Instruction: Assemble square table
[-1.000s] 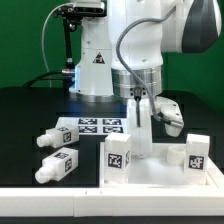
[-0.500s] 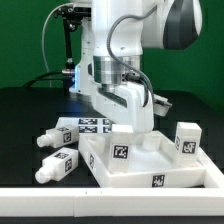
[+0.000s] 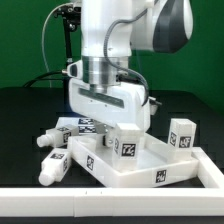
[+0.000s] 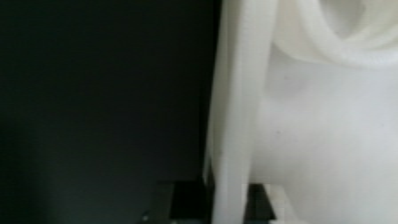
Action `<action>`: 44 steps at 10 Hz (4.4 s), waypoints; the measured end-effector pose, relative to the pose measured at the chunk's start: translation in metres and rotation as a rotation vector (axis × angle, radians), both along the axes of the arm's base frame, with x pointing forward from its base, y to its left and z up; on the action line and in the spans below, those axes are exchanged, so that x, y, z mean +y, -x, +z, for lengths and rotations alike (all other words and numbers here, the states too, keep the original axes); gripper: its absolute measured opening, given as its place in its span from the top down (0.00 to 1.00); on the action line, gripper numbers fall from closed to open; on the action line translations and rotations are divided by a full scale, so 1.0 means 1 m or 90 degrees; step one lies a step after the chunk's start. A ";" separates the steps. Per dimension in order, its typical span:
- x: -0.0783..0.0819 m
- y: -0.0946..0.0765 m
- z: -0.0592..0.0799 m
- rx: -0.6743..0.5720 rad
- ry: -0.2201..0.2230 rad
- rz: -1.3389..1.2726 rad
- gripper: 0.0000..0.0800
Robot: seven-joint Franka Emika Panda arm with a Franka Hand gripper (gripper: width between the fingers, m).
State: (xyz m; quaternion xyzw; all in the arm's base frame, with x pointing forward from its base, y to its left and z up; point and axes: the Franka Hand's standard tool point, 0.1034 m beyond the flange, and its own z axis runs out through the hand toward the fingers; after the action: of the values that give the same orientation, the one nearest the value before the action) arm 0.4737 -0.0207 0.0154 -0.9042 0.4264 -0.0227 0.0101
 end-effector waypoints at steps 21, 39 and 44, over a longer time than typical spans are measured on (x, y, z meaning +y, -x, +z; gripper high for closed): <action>0.005 -0.085 0.021 -0.022 0.169 1.094 0.94; 0.080 -0.168 0.030 -0.025 0.233 1.524 0.94; 0.080 -0.170 0.022 -0.020 0.225 1.523 0.94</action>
Offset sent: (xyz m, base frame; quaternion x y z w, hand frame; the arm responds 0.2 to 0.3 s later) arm 0.0000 0.0000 0.0000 0.0000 0.0000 -0.1296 0.9916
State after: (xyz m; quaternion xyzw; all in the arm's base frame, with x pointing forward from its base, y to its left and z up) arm 0.6439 0.0595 0.0378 -0.7156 -0.6889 -0.0678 -0.0936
